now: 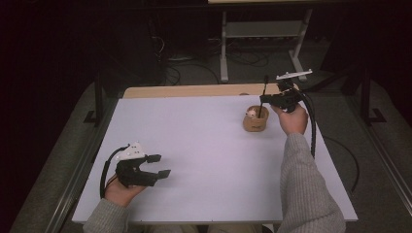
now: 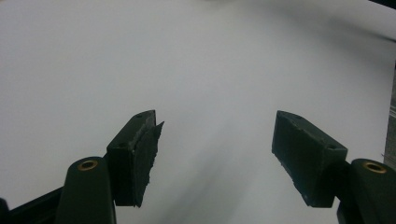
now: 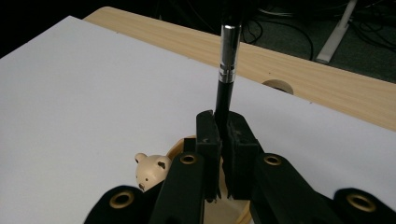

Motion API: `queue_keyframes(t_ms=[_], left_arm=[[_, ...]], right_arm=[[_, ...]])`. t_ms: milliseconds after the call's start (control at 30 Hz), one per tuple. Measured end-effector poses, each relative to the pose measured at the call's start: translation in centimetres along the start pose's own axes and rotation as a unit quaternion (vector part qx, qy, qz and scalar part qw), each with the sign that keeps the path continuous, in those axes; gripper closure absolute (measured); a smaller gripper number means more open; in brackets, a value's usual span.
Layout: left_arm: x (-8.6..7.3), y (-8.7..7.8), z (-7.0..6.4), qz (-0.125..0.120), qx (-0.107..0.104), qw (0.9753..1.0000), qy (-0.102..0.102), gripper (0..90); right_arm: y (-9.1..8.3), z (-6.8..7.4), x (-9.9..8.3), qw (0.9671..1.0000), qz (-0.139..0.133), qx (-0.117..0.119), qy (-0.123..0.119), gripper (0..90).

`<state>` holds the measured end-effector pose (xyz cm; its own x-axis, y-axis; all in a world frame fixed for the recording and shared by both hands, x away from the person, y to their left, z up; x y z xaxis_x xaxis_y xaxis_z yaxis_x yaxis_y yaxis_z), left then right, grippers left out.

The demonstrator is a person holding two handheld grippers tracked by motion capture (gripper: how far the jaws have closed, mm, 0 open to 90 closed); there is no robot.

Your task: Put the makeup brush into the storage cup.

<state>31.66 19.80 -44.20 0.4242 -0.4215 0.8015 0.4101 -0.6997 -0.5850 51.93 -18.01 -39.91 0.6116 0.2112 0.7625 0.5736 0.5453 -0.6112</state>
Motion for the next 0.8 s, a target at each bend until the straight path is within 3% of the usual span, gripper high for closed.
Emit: queue_keyframes(t_ms=[800], left_arm=[[0.0, 0.1, 0.0, 0.003, -0.002, 1.0, 0.002, 30.9]], right_arm=[[1.3, -0.3, -1.9, 0.9999, 0.012, -0.001, 0.008, 84.4]])
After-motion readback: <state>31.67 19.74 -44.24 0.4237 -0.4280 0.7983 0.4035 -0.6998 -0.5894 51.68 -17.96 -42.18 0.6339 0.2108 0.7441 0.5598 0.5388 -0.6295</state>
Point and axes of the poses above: each handheld gripper's, and its own axes: y roughly forward along the jaws, x roughly out of its top, z roughly to its left, the point moved 8 cm from there along y, roughly forward along the jaws, and after that the axes turned 1 degree about z, right-handed, at the moved point
